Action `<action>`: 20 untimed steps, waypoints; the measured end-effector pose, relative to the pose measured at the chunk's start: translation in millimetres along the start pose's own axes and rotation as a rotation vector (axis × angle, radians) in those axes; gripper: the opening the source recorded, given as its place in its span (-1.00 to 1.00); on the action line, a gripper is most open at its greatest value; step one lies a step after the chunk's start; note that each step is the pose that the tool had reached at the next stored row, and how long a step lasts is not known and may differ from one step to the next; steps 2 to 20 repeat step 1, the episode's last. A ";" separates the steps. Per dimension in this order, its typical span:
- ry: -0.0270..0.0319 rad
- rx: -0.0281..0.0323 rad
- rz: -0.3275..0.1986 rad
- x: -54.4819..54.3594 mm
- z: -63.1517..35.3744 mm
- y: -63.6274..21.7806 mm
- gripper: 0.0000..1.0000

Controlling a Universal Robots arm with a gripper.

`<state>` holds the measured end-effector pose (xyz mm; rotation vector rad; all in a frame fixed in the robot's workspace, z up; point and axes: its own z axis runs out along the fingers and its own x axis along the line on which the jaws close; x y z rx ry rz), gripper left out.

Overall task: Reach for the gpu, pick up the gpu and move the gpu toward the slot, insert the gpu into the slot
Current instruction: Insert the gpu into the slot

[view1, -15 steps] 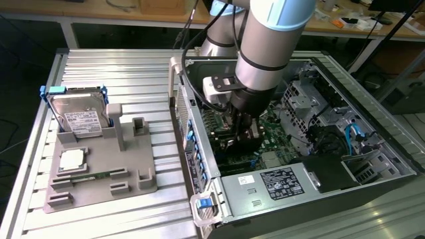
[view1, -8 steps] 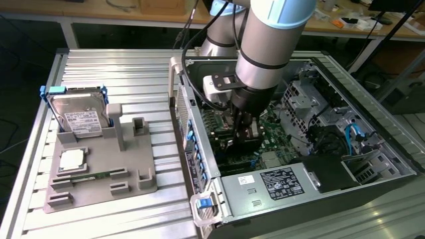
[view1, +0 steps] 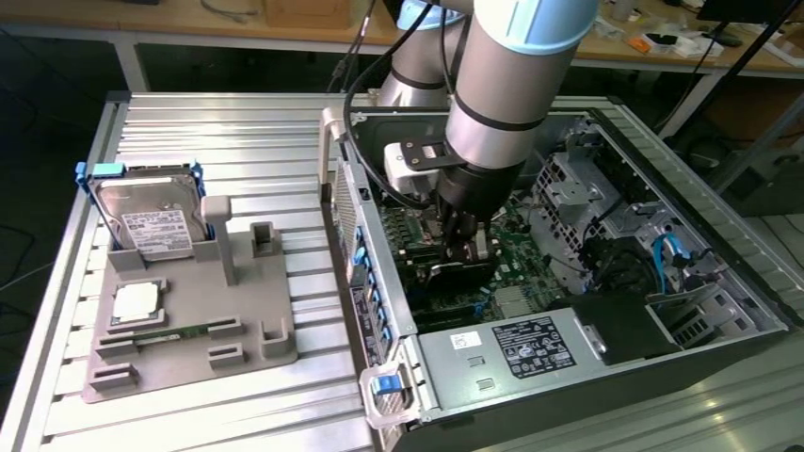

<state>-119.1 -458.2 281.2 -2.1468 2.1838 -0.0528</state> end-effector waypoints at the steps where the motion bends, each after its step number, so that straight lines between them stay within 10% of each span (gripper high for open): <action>1: 0.0000 0.0000 0.000 0.0 0.0 0.0 -0.79; 20: 0.0000 0.0000 0.000 0.0 0.0 0.0 -0.79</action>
